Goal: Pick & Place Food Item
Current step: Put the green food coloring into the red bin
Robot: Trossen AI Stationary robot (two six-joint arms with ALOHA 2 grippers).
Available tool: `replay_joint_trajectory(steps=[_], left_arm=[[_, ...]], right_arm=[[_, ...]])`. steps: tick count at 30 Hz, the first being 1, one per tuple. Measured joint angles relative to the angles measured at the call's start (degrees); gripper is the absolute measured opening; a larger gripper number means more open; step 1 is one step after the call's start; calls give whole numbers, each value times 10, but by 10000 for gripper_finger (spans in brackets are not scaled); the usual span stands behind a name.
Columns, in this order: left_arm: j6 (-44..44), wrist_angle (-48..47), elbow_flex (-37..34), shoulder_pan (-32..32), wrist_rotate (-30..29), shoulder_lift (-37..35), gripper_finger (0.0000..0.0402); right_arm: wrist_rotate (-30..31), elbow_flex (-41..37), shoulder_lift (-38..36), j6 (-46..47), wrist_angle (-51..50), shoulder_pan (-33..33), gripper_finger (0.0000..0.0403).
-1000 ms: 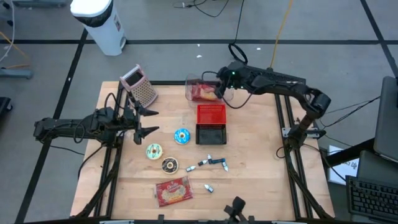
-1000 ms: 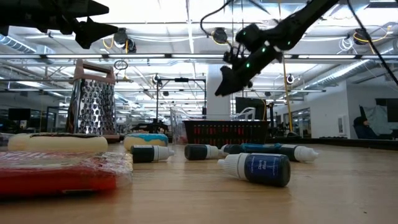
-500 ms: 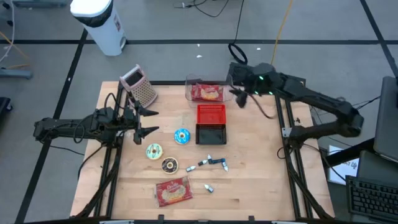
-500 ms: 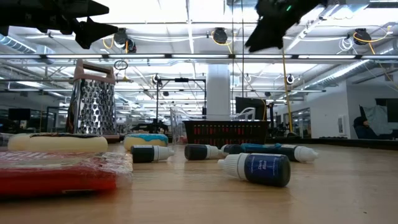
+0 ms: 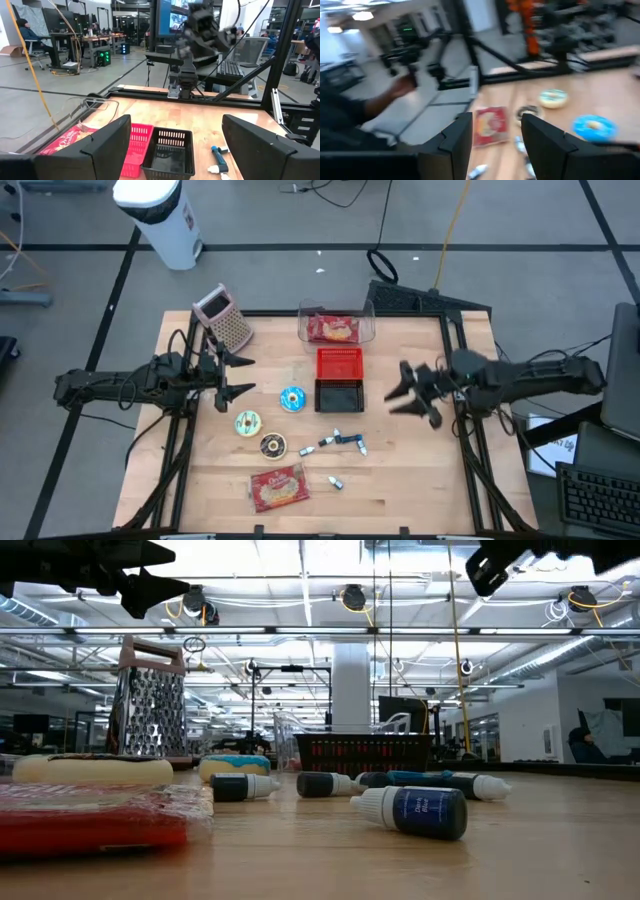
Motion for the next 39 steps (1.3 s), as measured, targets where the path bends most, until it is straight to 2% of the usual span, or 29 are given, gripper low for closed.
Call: replay_joint_trajectory(steps=[3,5,11,16,21,26,34,39], left_arm=[[0,0,0,0,0,0,310],[0,0,0,0,0,0,310],[0,0,0,0,0,0,310],[0,0,0,0,0,0,310],[0,0,0,0,0,0,310],[0,0,0,0,0,0,310],[0,0,0,0,0,0,310],[0,0,0,0,0,0,310]], right_arm=[[2,-46,8,-20,68,53,157],[27,-61,26,-43,79,91,157],[243,-79,128,-75,50,173,157],[341,-79,232,-73,60,198,180],[341,-72,308,-42,75,200,228],[361,-45,382,52,74,203,256],[365,42,490,121,28,250,246],[428,78,545,152,13,272,228]])
